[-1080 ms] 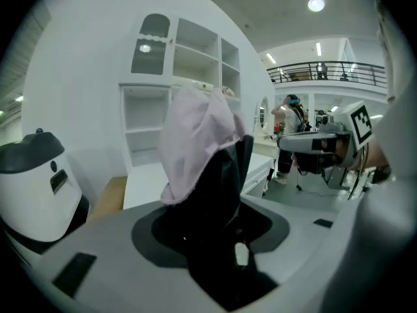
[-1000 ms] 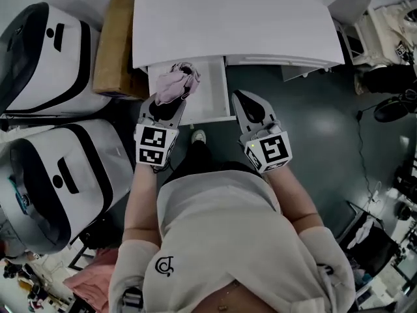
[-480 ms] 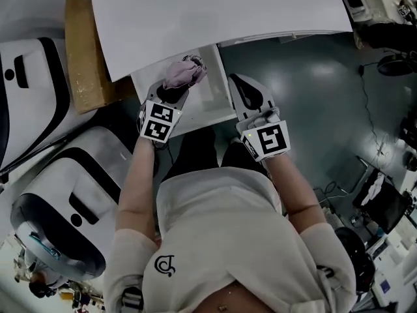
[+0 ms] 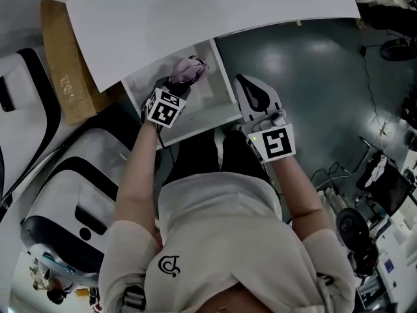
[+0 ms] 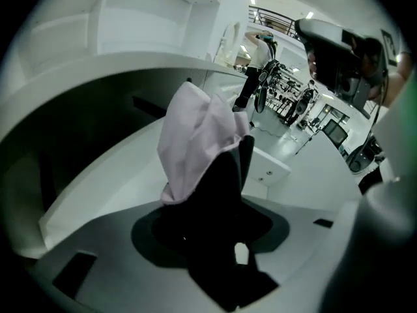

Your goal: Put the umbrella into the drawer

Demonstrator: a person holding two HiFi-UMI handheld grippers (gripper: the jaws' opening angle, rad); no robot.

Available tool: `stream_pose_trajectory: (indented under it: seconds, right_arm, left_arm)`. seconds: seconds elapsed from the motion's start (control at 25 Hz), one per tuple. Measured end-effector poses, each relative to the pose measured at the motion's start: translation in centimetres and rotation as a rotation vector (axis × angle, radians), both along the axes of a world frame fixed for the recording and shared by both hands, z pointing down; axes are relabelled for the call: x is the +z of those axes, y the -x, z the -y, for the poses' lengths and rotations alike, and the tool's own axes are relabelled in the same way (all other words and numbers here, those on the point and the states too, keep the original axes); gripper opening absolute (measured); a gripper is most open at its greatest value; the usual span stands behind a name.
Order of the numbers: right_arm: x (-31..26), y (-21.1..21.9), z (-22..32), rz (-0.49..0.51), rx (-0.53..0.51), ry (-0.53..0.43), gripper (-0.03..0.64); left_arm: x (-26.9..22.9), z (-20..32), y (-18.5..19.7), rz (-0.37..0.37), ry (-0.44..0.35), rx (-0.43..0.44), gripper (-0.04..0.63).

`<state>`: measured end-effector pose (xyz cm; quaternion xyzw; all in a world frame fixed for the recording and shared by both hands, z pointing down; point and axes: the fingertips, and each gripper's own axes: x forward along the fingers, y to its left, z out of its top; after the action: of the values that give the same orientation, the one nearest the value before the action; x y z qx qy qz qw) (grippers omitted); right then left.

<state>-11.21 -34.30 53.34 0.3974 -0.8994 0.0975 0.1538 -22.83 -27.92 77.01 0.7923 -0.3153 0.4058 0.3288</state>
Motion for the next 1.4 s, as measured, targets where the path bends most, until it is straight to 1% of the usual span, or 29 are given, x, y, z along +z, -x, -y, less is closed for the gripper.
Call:
stream_pose_trajectory:
  seconds: [0.16,0.4,0.6,0.76,0.84,0.88,0.92,0.96,1.04,1.12,1.28,1.32,1.4]
  right_arm:
    - [1.4,-0.7,1.0,-0.011,0.019,0.02,0.006]
    - [2.9,-0.9,1.4,-0.013,0.014,0.043,0.006]
    - [3.6,-0.8,1.7,-0.009,0.013,0.051,0.006]
    - [3.7,-0.2,1.3,-0.002,-0.012,0.065,0.006]
    - [3.6,0.1,1.3,0.002,-0.021,0.069,0.006]
    - [3.4,0.3,1.4,0.007,-0.021,0.072,0.006]
    - [3.1,0.5,1.4,0.015,-0.021,0.074,0.006]
    - [2.8,0.7,1.4,0.022,-0.021,0.073,0.007]
    - [2.4,0.9,1.4,0.018,-0.03,0.061,0.006]
    - [1.8,1.1,1.3,0.015,-0.044,0.048,0.006]
    - [-0.2,1.3,0.4,0.035,-0.05,0.043,0.006]
    - [-0.9,1.4,0.3,0.04,-0.057,0.035,0.006]
    - [-2.4,1.8,0.5,0.049,-0.085,-0.004,0.006]
  left_arm:
    - [2.5,0.5,-0.5,0.017,0.035,0.034,0.221]
    - [5.6,-0.2,-1.5,0.071,0.081,0.124,0.224]
    - [7.2,-0.3,-1.2,0.103,0.123,0.121,0.227]
    - [7.4,-0.4,-1.3,0.114,0.133,0.114,0.235]
    - [7.5,-0.3,-1.1,0.124,0.134,0.105,0.256]
    - [7.4,-0.3,-1.0,0.121,0.133,0.093,0.284]
    - [7.2,-0.3,-1.0,0.112,0.134,0.08,0.332]
    - [6.9,-0.2,-1.1,0.1,0.133,0.066,0.359]
    - [5.6,0.1,-1.3,0.075,0.118,0.043,0.376]
    - [3.9,0.9,-1.3,0.06,0.084,0.014,0.377]
    - [-0.7,1.4,-1.1,0.052,0.011,-0.035,0.373]
    - [-2.0,1.5,-1.1,0.056,-0.007,-0.042,0.351]
    - [-4.4,2.4,-0.8,0.073,-0.051,-0.068,0.265]
